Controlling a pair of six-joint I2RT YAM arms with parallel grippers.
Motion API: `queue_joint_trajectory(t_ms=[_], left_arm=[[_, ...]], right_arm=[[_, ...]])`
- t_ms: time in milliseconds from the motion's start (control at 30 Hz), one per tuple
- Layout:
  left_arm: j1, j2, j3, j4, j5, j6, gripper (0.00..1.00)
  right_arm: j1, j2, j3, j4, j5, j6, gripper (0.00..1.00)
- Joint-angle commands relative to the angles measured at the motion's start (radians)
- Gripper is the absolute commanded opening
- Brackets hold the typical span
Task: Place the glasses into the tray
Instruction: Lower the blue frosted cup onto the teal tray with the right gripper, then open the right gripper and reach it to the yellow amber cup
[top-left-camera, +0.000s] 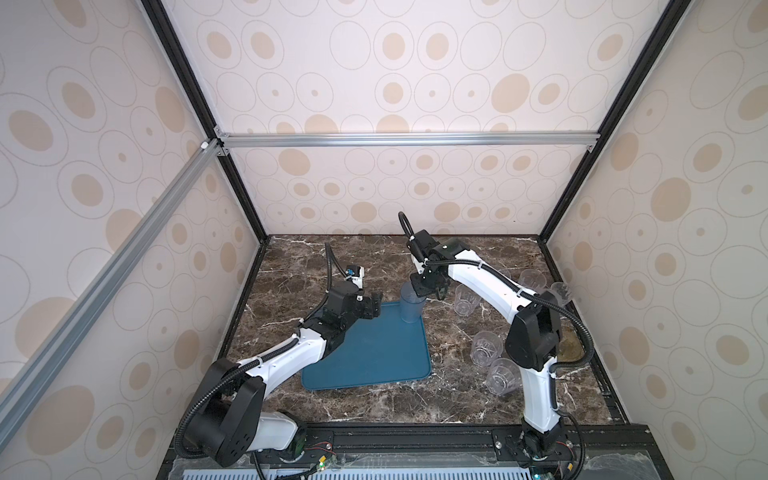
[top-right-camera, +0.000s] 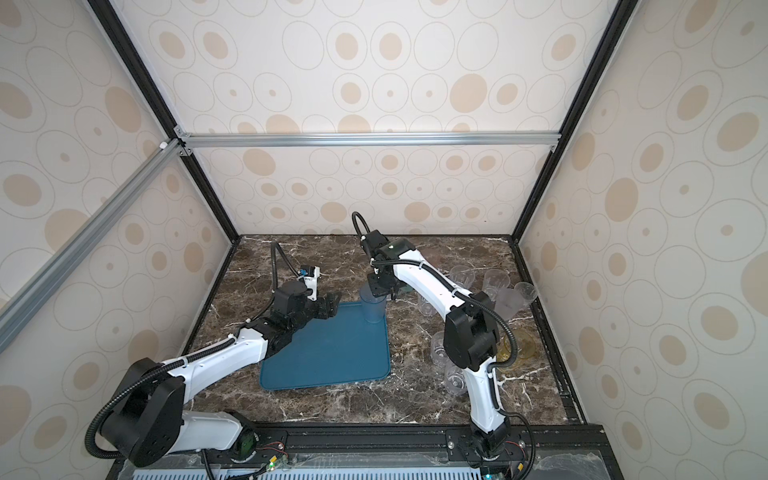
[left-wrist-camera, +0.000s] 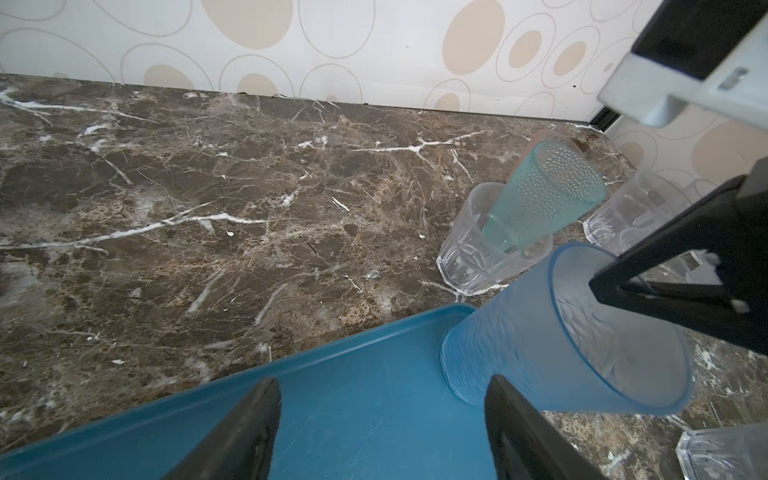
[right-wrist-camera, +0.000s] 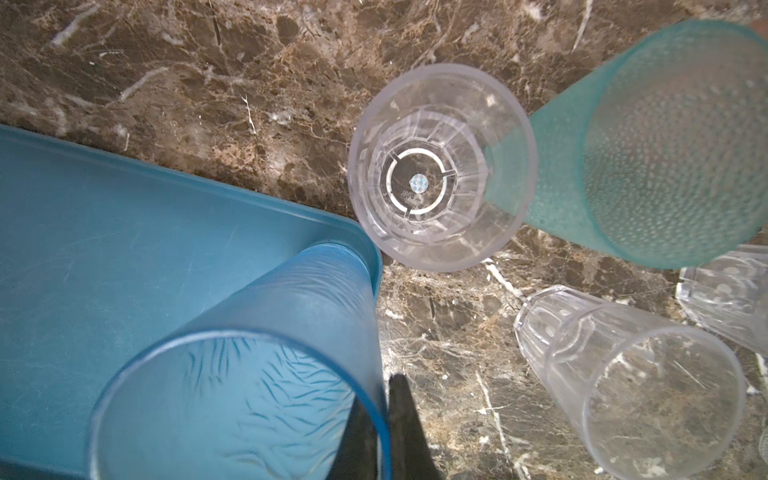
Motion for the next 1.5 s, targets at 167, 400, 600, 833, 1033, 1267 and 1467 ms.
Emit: queue_joint_trajectory(t_ms=[167, 400, 600, 833, 1033, 1267, 1467], left_arm=[[-0.011, 0.004, 0.049, -0.012, -0.016, 0.026, 0.77], [-0.019, -0.008, 0.080, -0.072, -0.085, 0.062, 0.77], [-0.035, -0.032, 0.132, -0.128, -0.176, 0.100, 0.76], [-0.089, -0.034, 0.209, -0.151, -0.233, 0.150, 0.76], [-0.155, 0.040, 0.337, -0.228, -0.254, 0.146, 0.75], [-0.229, 0.112, 0.401, -0.221, -0.218, 0.143, 0.75], [-0.253, 0.139, 0.403, -0.204, -0.180, 0.133, 0.76]], right_arm=[[0.022, 0.019, 0.052, -0.037, 0.036, -0.010, 0.20], [0.022, -0.018, 0.082, -0.080, 0.033, 0.009, 0.39], [0.020, -0.089, 0.084, -0.119, 0.029, 0.045, 0.41], [-0.001, -0.198, 0.005, -0.132, 0.064, 0.117, 0.42], [-0.080, -0.303, -0.110, -0.118, 0.055, 0.151, 0.43], [-0.208, -0.461, -0.236, -0.258, 0.140, 0.210, 0.46], [-0.403, -0.633, -0.349, -0.388, 0.197, 0.204, 0.50]])
